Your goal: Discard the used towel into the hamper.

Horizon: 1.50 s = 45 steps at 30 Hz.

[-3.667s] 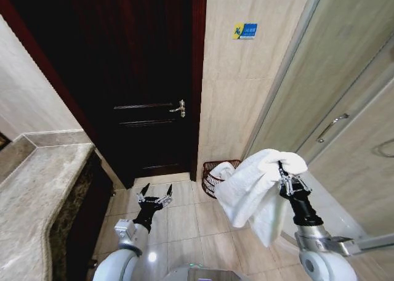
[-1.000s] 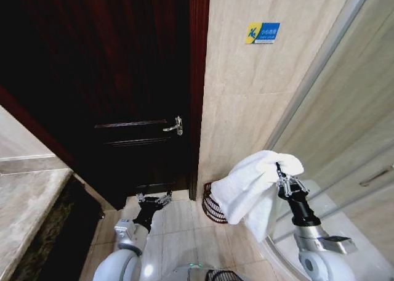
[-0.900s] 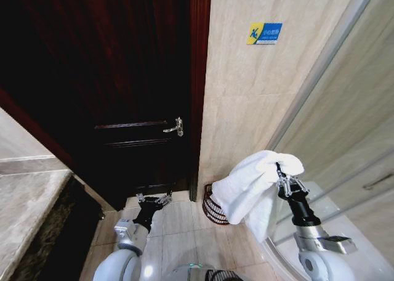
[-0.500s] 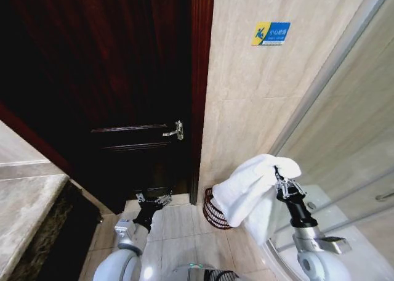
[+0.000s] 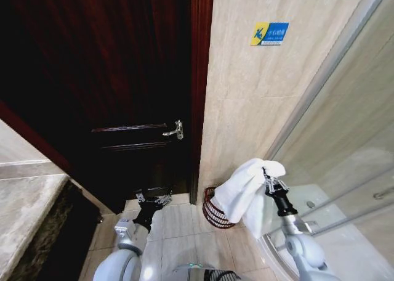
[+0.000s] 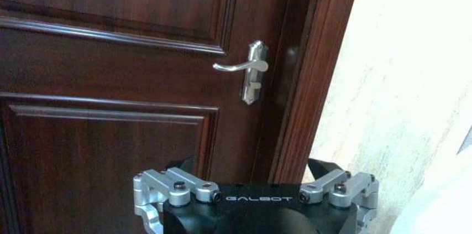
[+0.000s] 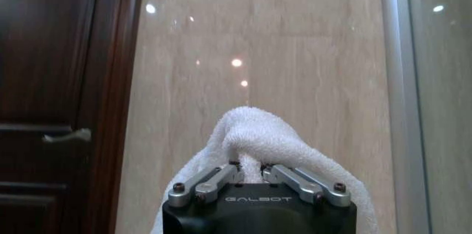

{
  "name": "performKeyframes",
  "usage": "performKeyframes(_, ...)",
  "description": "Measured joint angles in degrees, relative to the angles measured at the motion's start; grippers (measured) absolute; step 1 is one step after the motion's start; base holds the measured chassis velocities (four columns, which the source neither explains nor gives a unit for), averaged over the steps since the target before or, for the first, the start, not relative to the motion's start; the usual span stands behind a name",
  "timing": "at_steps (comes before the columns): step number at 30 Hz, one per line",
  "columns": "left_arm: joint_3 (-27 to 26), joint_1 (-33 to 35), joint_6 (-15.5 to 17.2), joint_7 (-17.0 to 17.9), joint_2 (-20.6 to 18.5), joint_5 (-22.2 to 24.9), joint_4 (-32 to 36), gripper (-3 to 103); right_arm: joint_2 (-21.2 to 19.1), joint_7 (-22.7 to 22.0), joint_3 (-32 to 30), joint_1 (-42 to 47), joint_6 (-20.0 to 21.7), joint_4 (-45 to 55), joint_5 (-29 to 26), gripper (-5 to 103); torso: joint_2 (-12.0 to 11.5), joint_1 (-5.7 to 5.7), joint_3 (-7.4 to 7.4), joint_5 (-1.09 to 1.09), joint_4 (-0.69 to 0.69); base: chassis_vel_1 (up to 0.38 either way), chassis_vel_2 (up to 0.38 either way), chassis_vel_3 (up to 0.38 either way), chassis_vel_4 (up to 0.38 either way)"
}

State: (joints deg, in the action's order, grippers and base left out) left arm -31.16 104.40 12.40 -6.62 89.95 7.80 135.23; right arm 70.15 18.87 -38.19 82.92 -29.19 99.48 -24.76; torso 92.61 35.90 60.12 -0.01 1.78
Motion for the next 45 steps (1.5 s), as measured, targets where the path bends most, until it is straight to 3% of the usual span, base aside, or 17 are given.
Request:
performKeyframes(22,0.0,0.0,0.0,0.0,0.0,0.0,0.0,100,0.27,-0.54,7.86,-14.77,-3.31,-26.59,5.4,9,0.0,0.0,0.0,0.01,-0.01,0.0,0.0,0.0,0.0)
performKeyframes(45,0.0,0.0,0.0,0.0,0.0,0.0,0.01,100,0.61,-4.69,13.35,-21.99,-2.62,-21.48,3.71,9,0.0,0.0,0.0,-0.01,0.0,0.0,0.0,0.0,0.0)
